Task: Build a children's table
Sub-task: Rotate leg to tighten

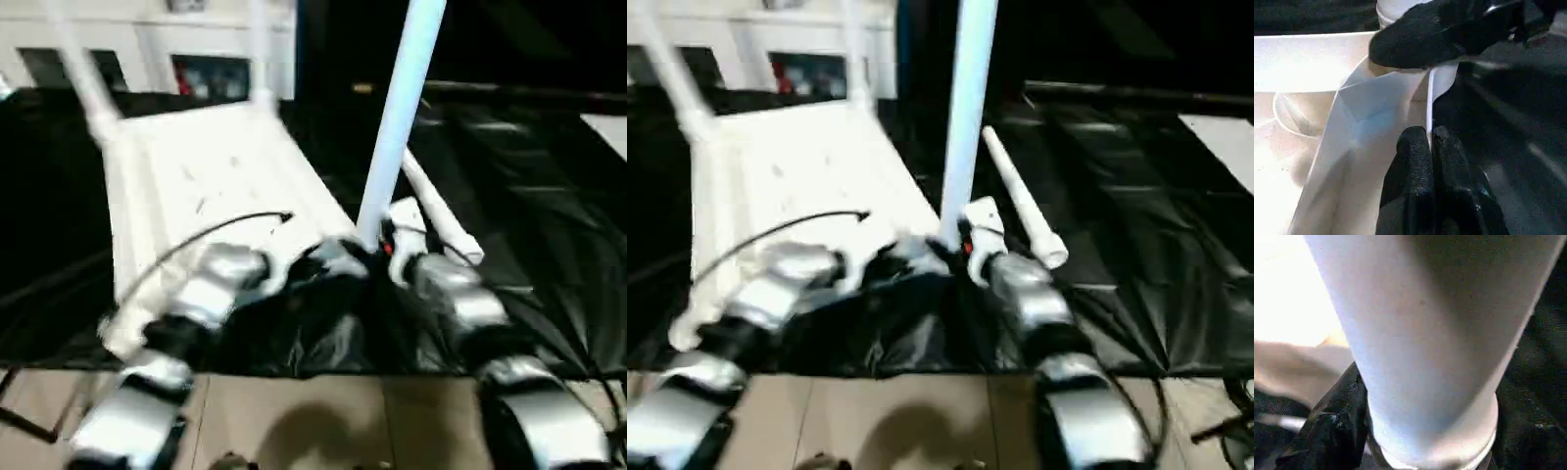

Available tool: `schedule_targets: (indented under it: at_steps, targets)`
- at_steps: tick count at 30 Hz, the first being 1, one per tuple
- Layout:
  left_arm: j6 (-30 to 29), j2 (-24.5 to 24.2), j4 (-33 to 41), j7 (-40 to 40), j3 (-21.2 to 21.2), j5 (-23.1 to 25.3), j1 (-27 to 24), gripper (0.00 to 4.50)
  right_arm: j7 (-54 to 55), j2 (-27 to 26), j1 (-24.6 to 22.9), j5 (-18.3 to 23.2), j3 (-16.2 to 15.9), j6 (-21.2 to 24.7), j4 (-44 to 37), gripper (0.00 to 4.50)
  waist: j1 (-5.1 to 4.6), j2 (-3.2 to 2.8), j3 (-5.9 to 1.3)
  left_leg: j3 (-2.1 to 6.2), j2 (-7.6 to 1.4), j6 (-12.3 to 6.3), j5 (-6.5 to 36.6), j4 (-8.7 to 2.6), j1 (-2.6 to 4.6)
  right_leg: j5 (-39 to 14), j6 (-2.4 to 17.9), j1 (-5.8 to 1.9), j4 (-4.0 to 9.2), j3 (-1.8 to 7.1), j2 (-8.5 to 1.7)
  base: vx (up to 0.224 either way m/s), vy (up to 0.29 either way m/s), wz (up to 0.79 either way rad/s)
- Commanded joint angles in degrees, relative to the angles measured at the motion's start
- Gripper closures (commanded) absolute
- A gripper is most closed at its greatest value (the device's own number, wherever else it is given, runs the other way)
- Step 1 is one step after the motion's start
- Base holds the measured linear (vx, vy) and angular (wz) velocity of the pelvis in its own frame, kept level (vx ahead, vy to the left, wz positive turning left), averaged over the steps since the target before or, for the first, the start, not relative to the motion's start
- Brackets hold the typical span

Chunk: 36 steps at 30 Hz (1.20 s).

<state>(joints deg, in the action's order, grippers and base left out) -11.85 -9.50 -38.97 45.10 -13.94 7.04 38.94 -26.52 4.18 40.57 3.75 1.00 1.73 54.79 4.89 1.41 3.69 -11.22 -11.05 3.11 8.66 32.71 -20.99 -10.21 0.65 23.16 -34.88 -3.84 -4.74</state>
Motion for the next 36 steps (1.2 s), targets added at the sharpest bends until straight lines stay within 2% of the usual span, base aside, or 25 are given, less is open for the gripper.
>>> schedule_targets:
  at_steps: [1, 4, 5, 7, 11, 12, 14, 18, 22, 24, 28, 29, 32, 36]
  targets:
    - [1.71, 3.06, 1.25, -3.26, 0.40, -0.43, 2.66, 4.50, -0.85, -4.76, -0.55, -2.20, -3.42, -0.76, 3.11, 1.17, 0.20, 0.10, -3.98, 1.40, -2.13, 0.42, 18.56, -3.77, 0.74, -21.51, 9.25, -2.01, 5.44, 2.59, -4.13, 0.000, 0.000, 0.00]
    - [2.99, 3.22, 1.30, -1.93, -0.49, -0.27, 2.28, 4.50, -1.79, -5.29, -0.38, -1.57, -2.89, -1.78, 3.49, 0.94, 0.31, 0.09, -4.16, 1.12, -2.07, -0.71, 16.55, -3.60, 0.63, -15.72, 10.85, -2.23, 4.85, 2.66, -3.91, 0.000, 0.000, 0.00]
    - [3.49, 3.05, 1.38, -1.30, -0.75, -0.33, 2.16, 4.50, -2.15, -5.40, -0.29, -1.34, -2.80, -2.10, 3.40, 0.94, 0.36, 0.02, -4.10, 1.16, -2.06, -1.04, 16.30, -3.64, 0.55, -15.45, 11.10, -2.40, 4.80, 2.62, -4.01, 0.000, 0.000, 0.00]
    - [3.81, 2.16, 2.57, 0.80, -1.36, -0.81, 1.47, 4.50, -3.67, -5.00, -0.13, -1.94, -3.65, -3.70, 3.01, 0.58, 0.37, -0.04, -4.04, 1.16, -2.08, -1.17, 16.48, -3.67, 0.56, -16.47, 10.92, -2.43, 4.92, 2.58, -3.98, 0.000, 0.000, 0.00]
    - [5.77, -0.13, 4.66, 7.02, -2.41, -2.31, -0.03, 4.50, -10.82, -2.91, -0.91, -2.28, -5.67, -5.83, 1.44, 0.54, 0.19, -0.01, -4.10, 1.32, -2.18, -1.32, 16.69, -3.78, 0.26, -16.66, 10.73, -2.69, 4.80, 2.51, -4.05, 0.000, 0.000, 0.00]
    - [6.24, -0.99, 5.25, 9.17, -2.66, -2.63, -0.49, 4.50, -13.79, -2.00, -1.22, -2.31, -6.45, -6.77, 1.04, 0.54, 0.09, -0.32, -4.14, 1.24, -2.28, -1.29, 16.63, -3.71, 0.49, -15.29, 11.36, -2.52, 4.69, 2.58, -3.96, 0.000, 0.000, 0.00]
    - [6.74, -1.53, 5.56, 10.72, -2.78, -2.93, -0.80, 4.50, -15.88, -1.39, -1.48, -2.41, -6.82, -7.46, 0.72, 0.54, 0.10, -0.26, -4.12, 1.15, -2.27, -1.50, 16.51, -3.66, 0.50, -14.30, 11.99, -2.52, 4.61, 2.60, -3.88, 0.000, 0.000, 0.00]
    - [8.83, -4.65, 5.44, 16.06, -3.66, -2.91, -1.13, 4.50, -27.99, 2.22, -3.27, -1.21, -8.46, -7.95, -2.46, 0.54, 0.78, -0.41, -4.14, 0.97, -2.55, -1.98, 15.93, -3.63, 0.69, -11.93, 13.12, -2.62, 4.23, 2.54, -3.75, 0.000, 0.000, 0.00]
    - [10.30, -6.82, 4.97, 21.21, -3.65, -4.11, -1.03, 4.50, -38.53, 5.74, -5.29, -0.20, -10.67, -7.73, -6.11, 0.54, 1.80, -0.29, -4.01, 0.86, -2.69, -2.27, 16.84, -3.58, 0.82, -14.11, 12.82, -2.52, 4.41, 2.59, -3.85, 0.000, 0.000, 0.00]
    - [10.38, -7.42, 4.94, 22.45, -3.65, -4.25, -1.05, 4.50, -39.63, 6.24, -5.64, -0.05, -10.78, -7.88, -6.62, 0.79, 1.94, -0.25, -4.01, 0.90, -2.78, -1.78, 17.15, -3.68, 0.89, -14.86, 12.87, -2.37, 4.37, 2.62, -3.93, 0.000, 0.000, 0.00]
    - [10.94, -8.73, 4.48, 25.87, -3.73, -4.52, -1.00, 4.50, -46.12, 7.83, -7.32, 1.18, -11.68, -5.56, -9.72, 0.97, 2.39, -0.23, -4.02, 0.94, -2.79, -1.59, 17.07, -3.71, 0.93, -15.40, 12.48, -2.39, 4.39, 2.65, -3.92, 0.000, 0.000, 0.00]
    - [10.91, -8.93, 4.48, 26.72, -3.78, -4.71, -1.04, 4.50, -47.44, 8.18, -7.74, 1.31, -12.06, -4.99, -10.51, 1.26, 2.55, -0.34, -4.02, 0.93, -2.81, -1.69, 17.02, -3.70, 0.96, -15.22, 12.55, -2.38, 4.39, 2.66, -3.97, 0.000, 0.000, 0.00]
    - [10.83, -9.21, 4.44, 27.97, -3.97, -5.08, -1.12, 4.50, -49.14, 8.79, -8.49, 1.37, -12.90, -4.04, -12.08, 1.33, 2.98, -0.24, -4.03, 0.91, -2.78, -1.48, 16.78, -3.72, 0.98, -15.35, 12.52, -2.34, 4.39, 2.65, -4.01, 0.000, 0.000, 0.00]
    - [10.91, -9.17, 4.32, 27.97, -3.95, -5.06, -1.21, 4.50, -49.21, 8.61, -8.70, 1.39, -12.82, -3.50, -12.40, 1.66, 3.06, -0.17, -4.06, 1.02, -2.79, -0.92, 17.09, -3.79, 0.94, -16.29, 12.11, -2.35, 4.40, 2.64, -4.12, 0.000, 0.000, 0.00]
